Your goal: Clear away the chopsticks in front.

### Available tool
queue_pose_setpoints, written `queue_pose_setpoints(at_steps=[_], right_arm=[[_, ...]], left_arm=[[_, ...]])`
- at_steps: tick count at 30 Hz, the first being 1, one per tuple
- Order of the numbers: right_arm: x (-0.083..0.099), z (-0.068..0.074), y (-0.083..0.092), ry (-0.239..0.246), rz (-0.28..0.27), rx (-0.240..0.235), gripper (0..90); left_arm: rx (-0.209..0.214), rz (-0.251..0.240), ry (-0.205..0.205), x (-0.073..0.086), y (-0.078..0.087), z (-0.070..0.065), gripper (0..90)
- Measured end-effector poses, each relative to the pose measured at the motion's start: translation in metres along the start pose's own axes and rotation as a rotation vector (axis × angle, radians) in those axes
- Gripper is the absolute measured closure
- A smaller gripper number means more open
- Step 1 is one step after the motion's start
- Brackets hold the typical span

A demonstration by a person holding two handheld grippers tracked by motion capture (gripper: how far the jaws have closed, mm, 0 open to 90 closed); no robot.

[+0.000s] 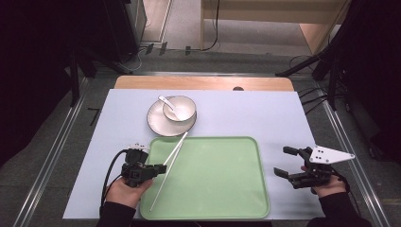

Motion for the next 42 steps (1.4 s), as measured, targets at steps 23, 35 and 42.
queue_pose_setpoints(at_steps=[23, 35, 42], right_arm=[[0.000, 0.000, 0.000, 0.003, 0.002, -0.001, 14.1], [0.000, 0.000, -0.001, 0.004, 0.003, -0.004, 14.1], [0.000, 0.001, -0.001, 0.004, 0.005, -0.006, 14.1]], left_arm=[[-0.065, 0.059, 0.054, 0.017, -0.034, -0.003, 86.0], [-0.113, 0.062, 0.065, 0.022, -0.031, 0.001, 85.3], [-0.103, 0.054, 0.053, 0.023, -0.031, 0.000, 80.1]])
Point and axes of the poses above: each handheld gripper's, and its own axes: y roughly backward along the jaws, x roughly out of its underside, z roughly to its left, the point moved 3 cm from there along -y, roughly forward along the jaws, and after that the axes turned 4 degrees about -y, right-handed, at the moved point
